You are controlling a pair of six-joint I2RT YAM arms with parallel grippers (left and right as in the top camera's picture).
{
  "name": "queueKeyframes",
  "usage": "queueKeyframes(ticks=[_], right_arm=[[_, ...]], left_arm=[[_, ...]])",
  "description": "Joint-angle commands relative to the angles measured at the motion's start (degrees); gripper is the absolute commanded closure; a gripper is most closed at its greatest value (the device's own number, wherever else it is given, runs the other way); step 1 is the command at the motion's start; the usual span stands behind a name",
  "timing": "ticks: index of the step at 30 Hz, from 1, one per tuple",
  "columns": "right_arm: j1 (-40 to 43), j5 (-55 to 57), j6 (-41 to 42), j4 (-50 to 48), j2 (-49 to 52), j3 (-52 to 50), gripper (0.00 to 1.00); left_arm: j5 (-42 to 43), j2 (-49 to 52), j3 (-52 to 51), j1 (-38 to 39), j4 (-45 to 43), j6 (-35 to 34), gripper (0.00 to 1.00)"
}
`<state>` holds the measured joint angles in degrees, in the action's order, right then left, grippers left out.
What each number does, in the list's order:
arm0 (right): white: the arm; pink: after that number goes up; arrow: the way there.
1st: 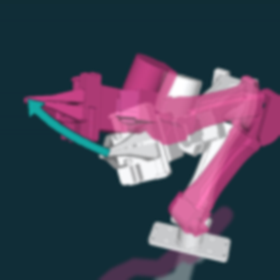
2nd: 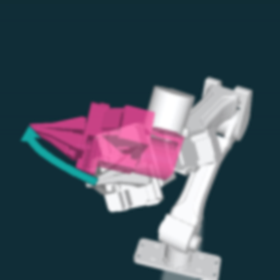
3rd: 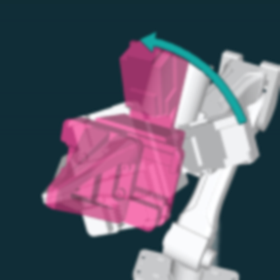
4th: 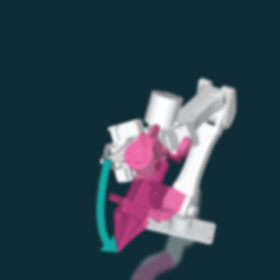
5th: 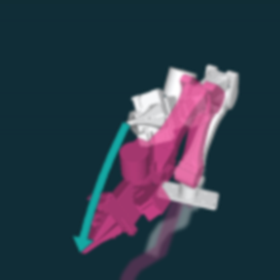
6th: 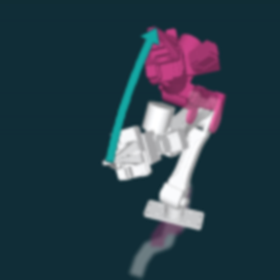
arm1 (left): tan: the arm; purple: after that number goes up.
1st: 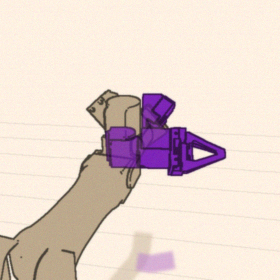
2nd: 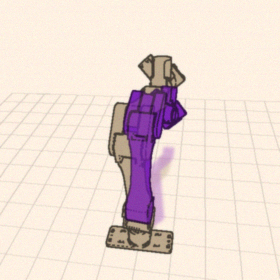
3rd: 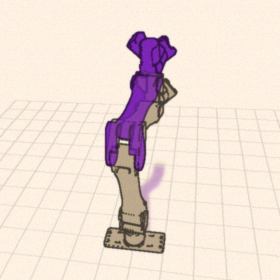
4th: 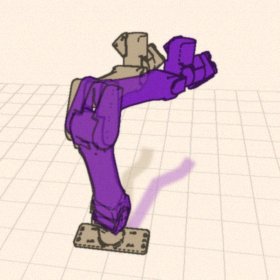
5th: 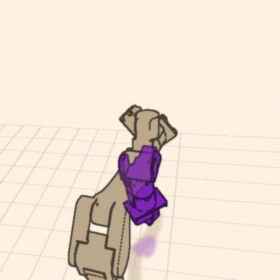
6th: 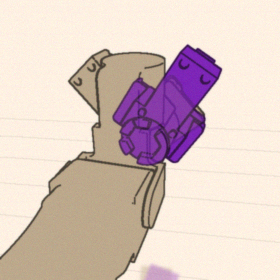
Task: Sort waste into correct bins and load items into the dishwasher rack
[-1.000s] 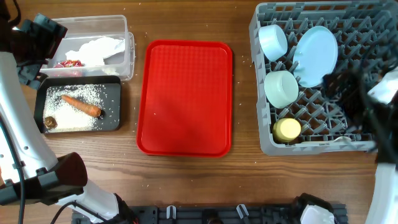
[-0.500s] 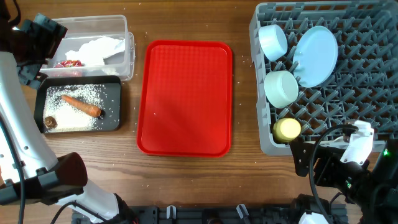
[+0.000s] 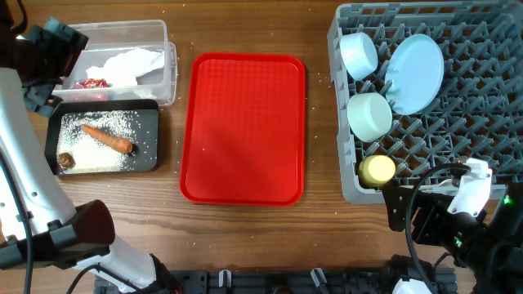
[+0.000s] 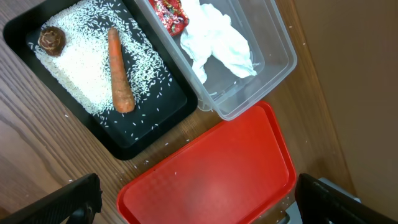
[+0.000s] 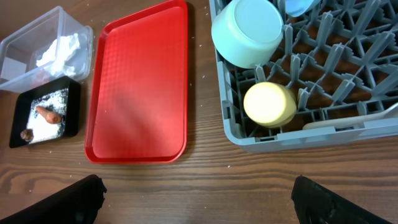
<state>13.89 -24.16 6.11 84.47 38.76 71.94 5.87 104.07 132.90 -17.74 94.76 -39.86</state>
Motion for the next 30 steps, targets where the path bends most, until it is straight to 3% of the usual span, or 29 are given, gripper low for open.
queueKeyframes(ticks=[1, 7, 9, 16, 17, 25, 30], right_arm=[[-0.33, 0.61, -1.01, -0.02, -0.37, 0.42, 0.00], [-1.79, 8.07, -1.57, -1.05, -3.19, 0.35, 0.00], [-3.61, 9.64, -1.03, -5.75, -5.53, 0.31, 0.00], [-8.59, 9.64, -1.09, -39.08, -11.89, -8.22, 0.00], [-9.97, 9.64, -1.22, -47.08, -12.94, -12.83, 0.00], [-16.24, 10.97, -1.64, -81.26, -18.82, -40.11, 0.00], [-16.63, 10.93, -1.64, -96.21, -25.31, -54.93, 0.00]], left_arm=[[-0.59, 0.11, 0.11, -0.17, 0.00, -0.94, 0.00], [-0.59, 0.11, 0.11, -0.17, 0.00, -0.94, 0.00], [-0.59, 0.11, 0.11, -0.17, 0.00, -0.94, 0.00], [-0.59, 0.11, 0.11, -0.17, 0.00, -0.94, 0.00], [-0.59, 0.11, 0.11, -0.17, 0.00, -0.94, 0.00], [-0.59, 0.11, 0.11, -0.17, 0.00, -0.94, 0.00], [-0.59, 0.11, 0.11, -0.17, 0.00, -0.94, 0.00]])
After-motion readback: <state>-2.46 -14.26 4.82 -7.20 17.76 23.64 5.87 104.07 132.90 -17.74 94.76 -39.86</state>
